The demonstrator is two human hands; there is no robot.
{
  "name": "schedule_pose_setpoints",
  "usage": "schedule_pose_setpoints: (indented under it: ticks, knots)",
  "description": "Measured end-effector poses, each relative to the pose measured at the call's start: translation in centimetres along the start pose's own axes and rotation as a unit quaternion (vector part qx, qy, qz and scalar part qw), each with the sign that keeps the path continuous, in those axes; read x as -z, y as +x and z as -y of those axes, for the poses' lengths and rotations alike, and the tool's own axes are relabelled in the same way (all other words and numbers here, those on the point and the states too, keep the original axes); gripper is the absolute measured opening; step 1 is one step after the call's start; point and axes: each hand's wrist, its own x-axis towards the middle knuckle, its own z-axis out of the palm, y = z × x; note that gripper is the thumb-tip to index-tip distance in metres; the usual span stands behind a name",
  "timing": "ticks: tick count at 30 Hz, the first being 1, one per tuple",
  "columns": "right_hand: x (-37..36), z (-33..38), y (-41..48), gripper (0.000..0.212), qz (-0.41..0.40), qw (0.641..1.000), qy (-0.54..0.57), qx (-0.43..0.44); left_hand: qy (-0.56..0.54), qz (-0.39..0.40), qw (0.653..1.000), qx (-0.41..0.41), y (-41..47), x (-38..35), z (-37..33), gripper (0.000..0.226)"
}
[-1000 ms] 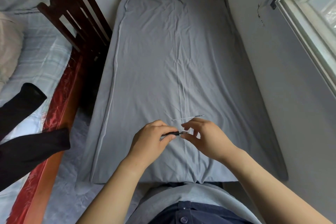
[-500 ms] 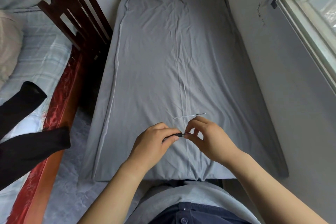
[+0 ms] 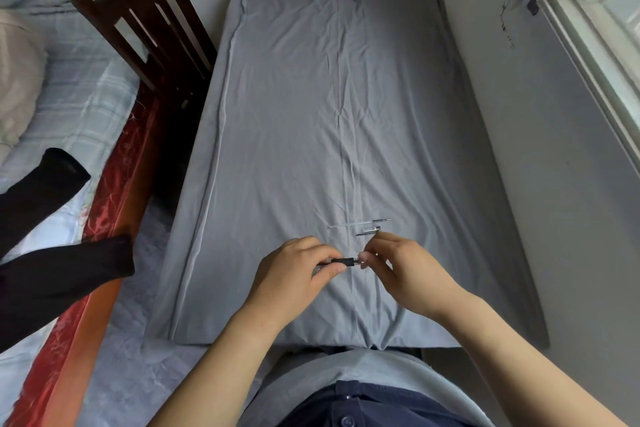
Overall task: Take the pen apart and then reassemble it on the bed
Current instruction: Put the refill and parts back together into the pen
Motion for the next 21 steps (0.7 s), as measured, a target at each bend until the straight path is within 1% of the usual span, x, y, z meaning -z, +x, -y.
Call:
schedule_pose_setpoints:
  ticks: [2,5,6,10,11,14,16,17,18,21]
  knots:
    - [0.0,-0.6,0.0,0.022,0.009,1.000,0.011,-0.002,0.022,0.007,1.000,0.015,0.3,-0.3,0.0,0.031]
    - [0.1,-1.4,0.2,0.027,0.027,0.999,0.026,-0.005,0.015,0.007,0.999,0.036,0.8,-0.7,0.1,0.027]
    - [0.1,-1.7,0.4,0.025,0.028,0.999,0.025,-0.004,0.012,0.006,0.999,0.041,0.9,-0.8,0.1,0.026]
    - [0.7,-2.6,1.5,0.007,0.022,0.999,0.025,0.008,0.002,-0.003,0.998,0.056,1.5,-1.2,-0.2,0.026]
    - [0.9,-2.9,1.8,0.009,0.028,0.999,0.022,0.010,-0.002,-0.008,0.998,0.061,1.6,-1.3,-0.3,0.025]
    - [1.6,-3.6,2.4,0.023,0.062,0.998,0.028,0.014,-0.011,-0.015,0.997,0.070,1.9,-1.6,-0.7,0.023]
    - [1.9,-4.1,2.6,0.039,0.083,0.996,0.035,0.012,-0.017,-0.017,0.997,0.075,2.1,-1.8,-0.9,0.024]
    - [2.1,-4.4,2.6,0.044,0.087,0.996,0.032,0.015,-0.018,-0.020,0.997,0.078,2.2,-1.9,-1.0,0.023]
    - [2.1,-4.6,2.7,0.041,0.086,0.996,0.028,0.020,-0.018,-0.023,0.996,0.082,2.3,-2.1,-1.0,0.023]
    - [2.2,-4.8,3.0,0.013,0.067,0.997,0.030,0.038,-0.009,-0.023,0.996,0.090,2.7,-2.7,-1.1,0.020]
